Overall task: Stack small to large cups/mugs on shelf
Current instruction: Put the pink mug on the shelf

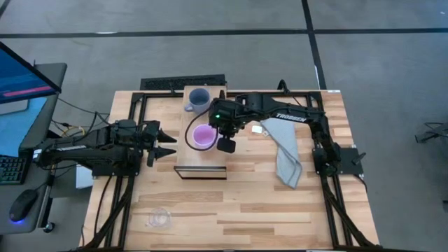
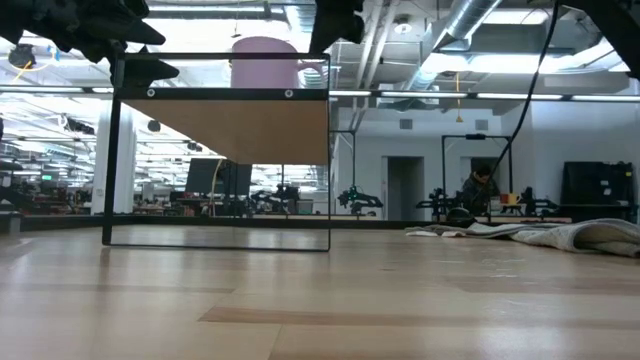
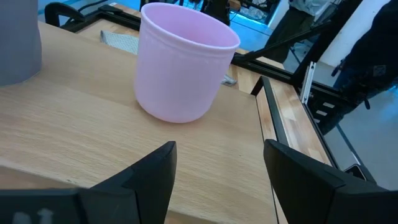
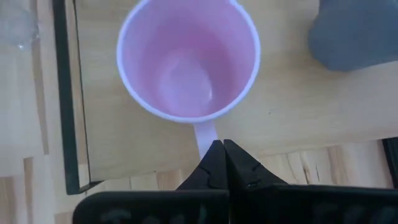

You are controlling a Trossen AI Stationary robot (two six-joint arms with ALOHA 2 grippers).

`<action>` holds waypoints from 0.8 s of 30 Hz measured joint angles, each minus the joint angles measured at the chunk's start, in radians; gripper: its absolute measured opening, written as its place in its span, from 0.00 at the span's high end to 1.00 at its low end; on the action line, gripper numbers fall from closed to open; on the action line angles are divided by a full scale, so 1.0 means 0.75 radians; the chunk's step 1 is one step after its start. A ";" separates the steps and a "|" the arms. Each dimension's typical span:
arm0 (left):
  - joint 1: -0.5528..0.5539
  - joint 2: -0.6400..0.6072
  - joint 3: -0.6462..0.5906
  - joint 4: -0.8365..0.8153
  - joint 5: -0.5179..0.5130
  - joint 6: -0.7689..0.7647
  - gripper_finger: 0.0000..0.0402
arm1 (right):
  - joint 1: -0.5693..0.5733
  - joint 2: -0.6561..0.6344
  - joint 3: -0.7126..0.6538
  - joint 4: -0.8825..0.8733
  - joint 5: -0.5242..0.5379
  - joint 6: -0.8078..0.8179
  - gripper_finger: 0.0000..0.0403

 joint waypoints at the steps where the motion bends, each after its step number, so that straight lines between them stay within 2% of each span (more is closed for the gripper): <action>1: 0.000 0.001 0.000 0.000 0.000 0.000 0.42 | -0.002 -0.005 0.000 -0.003 0.001 0.000 1.00; 10: 0.000 0.001 0.000 0.001 0.000 0.000 0.42 | -0.018 -0.012 -0.001 -0.159 0.037 0.009 1.00; 24: 0.000 0.000 0.000 0.001 -0.022 -0.002 0.42 | -0.005 0.005 -0.010 -0.120 -0.041 0.010 1.00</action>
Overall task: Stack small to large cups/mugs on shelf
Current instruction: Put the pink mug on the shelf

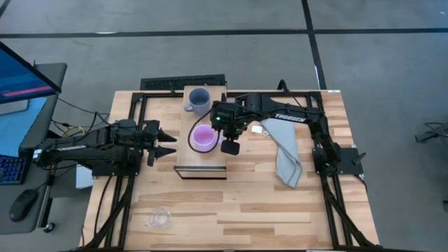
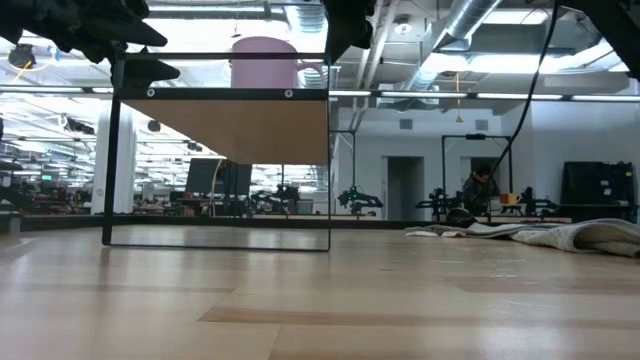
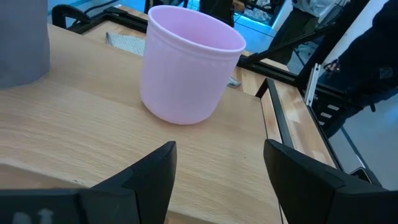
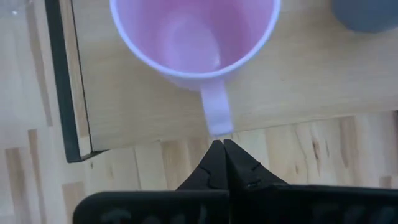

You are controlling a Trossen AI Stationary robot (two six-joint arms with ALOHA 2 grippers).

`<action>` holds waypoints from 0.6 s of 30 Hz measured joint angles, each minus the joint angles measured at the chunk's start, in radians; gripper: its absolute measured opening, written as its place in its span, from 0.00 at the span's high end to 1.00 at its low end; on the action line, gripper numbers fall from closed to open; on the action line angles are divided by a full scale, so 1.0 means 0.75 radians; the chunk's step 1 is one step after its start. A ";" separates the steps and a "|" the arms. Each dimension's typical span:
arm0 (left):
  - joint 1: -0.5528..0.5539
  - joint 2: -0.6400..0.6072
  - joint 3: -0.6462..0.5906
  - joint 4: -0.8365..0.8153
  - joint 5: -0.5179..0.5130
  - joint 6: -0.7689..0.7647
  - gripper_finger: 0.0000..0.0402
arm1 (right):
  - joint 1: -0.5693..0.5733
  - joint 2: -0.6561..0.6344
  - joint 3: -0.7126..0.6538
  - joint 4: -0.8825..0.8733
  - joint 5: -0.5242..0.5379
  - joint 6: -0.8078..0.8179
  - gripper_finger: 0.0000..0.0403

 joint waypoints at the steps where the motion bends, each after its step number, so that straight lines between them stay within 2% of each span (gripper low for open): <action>1: 0.000 0.000 0.000 0.000 0.000 0.000 0.42 | -0.001 -0.001 0.001 0.003 0.000 0.000 1.00; 18: 0.000 0.000 0.000 -0.001 -0.001 0.001 0.42 | 0.007 -0.002 0.001 0.049 -0.060 0.009 1.00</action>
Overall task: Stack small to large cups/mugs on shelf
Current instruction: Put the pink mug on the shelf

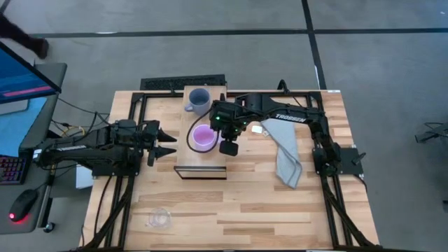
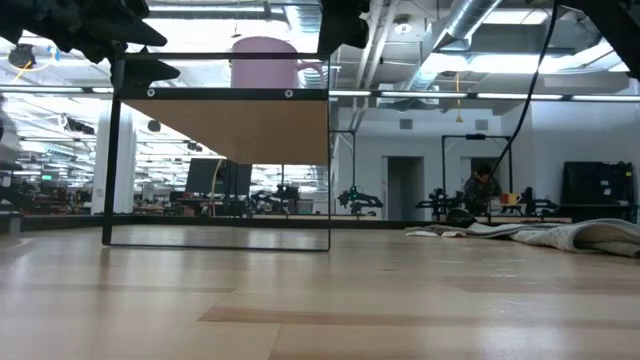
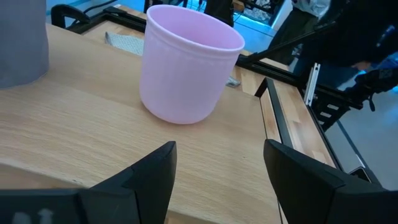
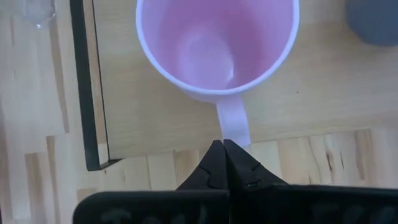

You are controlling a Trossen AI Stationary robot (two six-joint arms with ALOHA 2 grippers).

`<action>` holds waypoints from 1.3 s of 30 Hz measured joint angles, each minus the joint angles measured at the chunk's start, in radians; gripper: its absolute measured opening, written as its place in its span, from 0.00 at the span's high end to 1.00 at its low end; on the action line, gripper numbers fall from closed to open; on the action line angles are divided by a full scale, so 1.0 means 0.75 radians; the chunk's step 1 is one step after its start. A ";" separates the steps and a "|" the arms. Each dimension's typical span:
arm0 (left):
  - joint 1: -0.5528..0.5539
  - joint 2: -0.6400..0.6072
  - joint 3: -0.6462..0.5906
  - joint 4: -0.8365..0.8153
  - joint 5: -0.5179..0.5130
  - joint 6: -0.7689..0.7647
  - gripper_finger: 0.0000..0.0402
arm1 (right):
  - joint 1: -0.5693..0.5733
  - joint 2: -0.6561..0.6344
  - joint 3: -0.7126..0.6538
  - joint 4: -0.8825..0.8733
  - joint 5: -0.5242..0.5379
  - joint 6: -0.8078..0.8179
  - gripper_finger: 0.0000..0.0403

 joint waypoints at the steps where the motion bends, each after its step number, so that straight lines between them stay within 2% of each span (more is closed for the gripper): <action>1: 0.000 0.000 0.000 0.000 0.000 0.000 0.42 | 0.000 0.000 0.000 0.002 -0.004 0.001 1.00; 14: 0.000 0.000 0.000 0.004 -0.001 0.000 0.42 | 0.000 0.000 0.000 0.100 -0.034 -0.009 1.00; 21: 0.000 -0.004 0.001 0.140 0.032 0.016 0.42 | 0.014 -0.058 0.007 0.108 -0.017 -0.010 1.00; 27: 0.000 -0.033 0.001 0.182 0.024 0.050 0.42 | 0.098 -0.165 0.003 0.128 0.063 -0.018 1.00; 32: 0.000 -0.088 0.001 0.180 0.033 0.034 0.42 | 0.193 -0.279 -0.019 0.111 0.216 -0.009 1.00; 35: 0.000 -0.141 0.001 0.178 0.034 0.027 0.42 | 0.240 -0.363 -0.081 0.089 0.321 0.033 1.00; 39: 0.000 -0.220 0.001 0.171 0.035 0.024 0.42 | 0.278 -0.531 -0.293 0.182 0.431 0.104 1.00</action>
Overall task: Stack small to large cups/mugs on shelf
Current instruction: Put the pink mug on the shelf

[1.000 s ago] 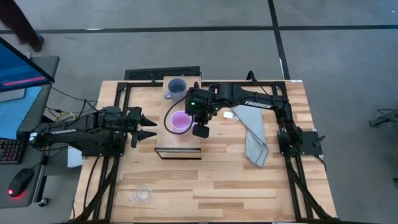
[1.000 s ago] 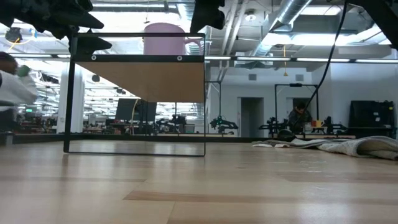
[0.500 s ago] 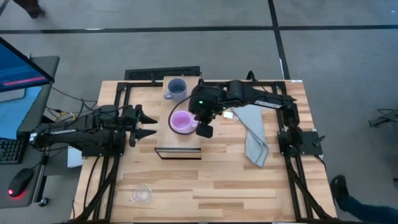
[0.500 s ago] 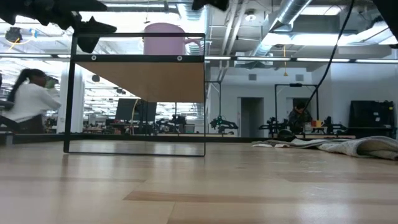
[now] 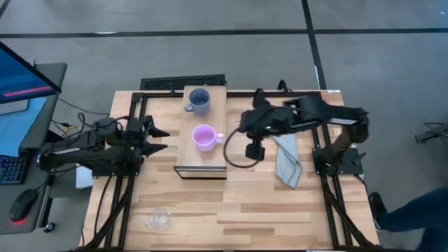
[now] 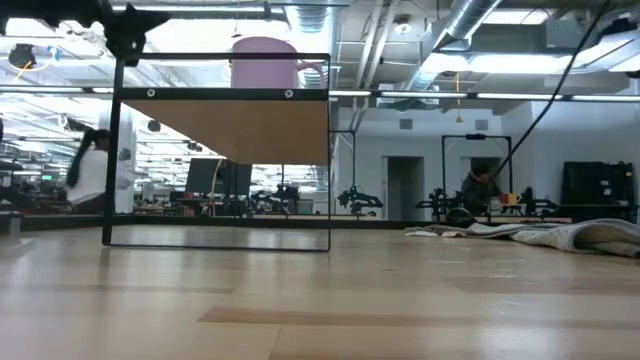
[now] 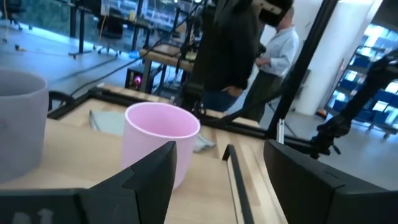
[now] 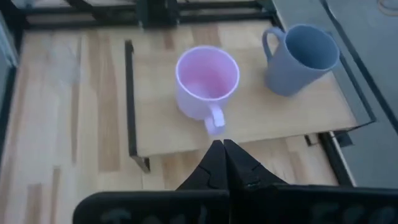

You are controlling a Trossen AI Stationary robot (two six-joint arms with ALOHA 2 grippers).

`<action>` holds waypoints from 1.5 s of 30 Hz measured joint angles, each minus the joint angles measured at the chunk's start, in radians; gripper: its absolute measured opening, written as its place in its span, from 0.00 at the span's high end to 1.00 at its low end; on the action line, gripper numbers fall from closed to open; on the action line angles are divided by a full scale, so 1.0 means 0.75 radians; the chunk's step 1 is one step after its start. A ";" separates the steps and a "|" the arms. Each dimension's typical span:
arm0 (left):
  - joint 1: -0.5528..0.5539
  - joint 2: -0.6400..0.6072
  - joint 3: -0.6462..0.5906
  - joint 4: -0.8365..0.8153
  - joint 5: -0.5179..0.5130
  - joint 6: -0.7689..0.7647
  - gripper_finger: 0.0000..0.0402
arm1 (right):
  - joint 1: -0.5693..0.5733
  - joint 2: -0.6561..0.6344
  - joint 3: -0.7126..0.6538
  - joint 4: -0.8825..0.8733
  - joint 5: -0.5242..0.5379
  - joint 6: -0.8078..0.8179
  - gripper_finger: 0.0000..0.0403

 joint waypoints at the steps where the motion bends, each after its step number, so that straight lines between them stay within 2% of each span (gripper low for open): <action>1: 0.000 -0.020 0.000 -0.009 0.001 0.000 0.42 | 0.004 -0.047 -0.075 0.062 0.001 0.006 1.00; 8: 0.000 -0.104 0.001 -0.068 0.001 -0.027 0.42 | 0.014 -0.391 -0.683 0.539 -0.008 0.049 1.00; 20: 0.000 -0.106 0.001 -0.096 -0.010 -0.028 0.42 | -0.009 -0.938 -1.700 1.367 -0.020 0.197 1.00; 27: 0.000 -0.106 0.000 -0.108 -0.046 -0.020 0.42 | -0.067 -1.103 -2.196 1.957 -0.196 0.231 1.00; 34: -0.001 -0.106 0.000 -0.112 -0.075 -0.019 0.42 | -0.240 -1.058 -2.451 2.344 -0.326 0.308 1.00; 40: 0.000 -0.106 0.000 -0.134 -0.132 -0.018 0.42 | -0.467 -0.950 -2.507 2.512 -0.579 0.309 1.00; 45: 0.000 -0.106 0.000 -0.140 -0.143 -0.020 0.42 | -0.626 -0.887 -2.525 2.579 -0.686 0.308 1.00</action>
